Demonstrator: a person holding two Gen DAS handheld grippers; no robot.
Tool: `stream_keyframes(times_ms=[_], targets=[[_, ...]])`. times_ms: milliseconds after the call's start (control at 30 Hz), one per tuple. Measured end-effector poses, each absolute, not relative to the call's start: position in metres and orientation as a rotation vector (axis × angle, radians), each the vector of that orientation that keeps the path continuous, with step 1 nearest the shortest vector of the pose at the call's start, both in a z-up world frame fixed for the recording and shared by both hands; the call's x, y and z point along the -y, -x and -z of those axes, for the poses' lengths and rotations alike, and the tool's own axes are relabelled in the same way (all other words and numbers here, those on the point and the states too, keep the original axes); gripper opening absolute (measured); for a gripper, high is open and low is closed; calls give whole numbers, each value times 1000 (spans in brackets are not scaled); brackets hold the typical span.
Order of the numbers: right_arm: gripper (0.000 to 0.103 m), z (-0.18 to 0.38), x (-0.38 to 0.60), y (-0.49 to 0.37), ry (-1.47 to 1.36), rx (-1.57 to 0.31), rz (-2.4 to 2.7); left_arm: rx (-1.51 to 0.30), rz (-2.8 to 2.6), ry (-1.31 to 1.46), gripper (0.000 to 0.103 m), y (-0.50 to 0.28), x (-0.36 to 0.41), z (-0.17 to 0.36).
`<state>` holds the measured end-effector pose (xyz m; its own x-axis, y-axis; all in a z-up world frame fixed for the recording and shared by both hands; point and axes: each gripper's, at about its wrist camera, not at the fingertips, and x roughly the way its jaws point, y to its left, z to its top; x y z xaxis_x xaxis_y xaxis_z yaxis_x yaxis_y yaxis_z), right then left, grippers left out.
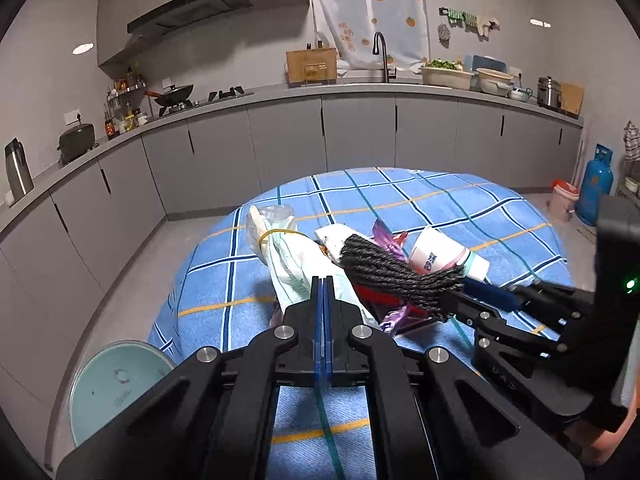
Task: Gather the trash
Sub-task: 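Grasp the black scrubber with the right tool while the left tool holds the clear bag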
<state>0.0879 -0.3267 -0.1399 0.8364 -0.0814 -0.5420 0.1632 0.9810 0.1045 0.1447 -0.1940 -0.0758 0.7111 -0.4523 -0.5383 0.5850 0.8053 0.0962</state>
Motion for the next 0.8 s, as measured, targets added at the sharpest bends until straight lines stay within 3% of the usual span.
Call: stream_keyframes(times_ms=[167, 800], targets=[[8, 130, 326, -80, -155, -530, 121, -483, 575, -275, 1, -135, 190, 65], [7, 86, 300, -71, -152, -418, 78, -447, 429, -251, 1, -133, 126, 47]])
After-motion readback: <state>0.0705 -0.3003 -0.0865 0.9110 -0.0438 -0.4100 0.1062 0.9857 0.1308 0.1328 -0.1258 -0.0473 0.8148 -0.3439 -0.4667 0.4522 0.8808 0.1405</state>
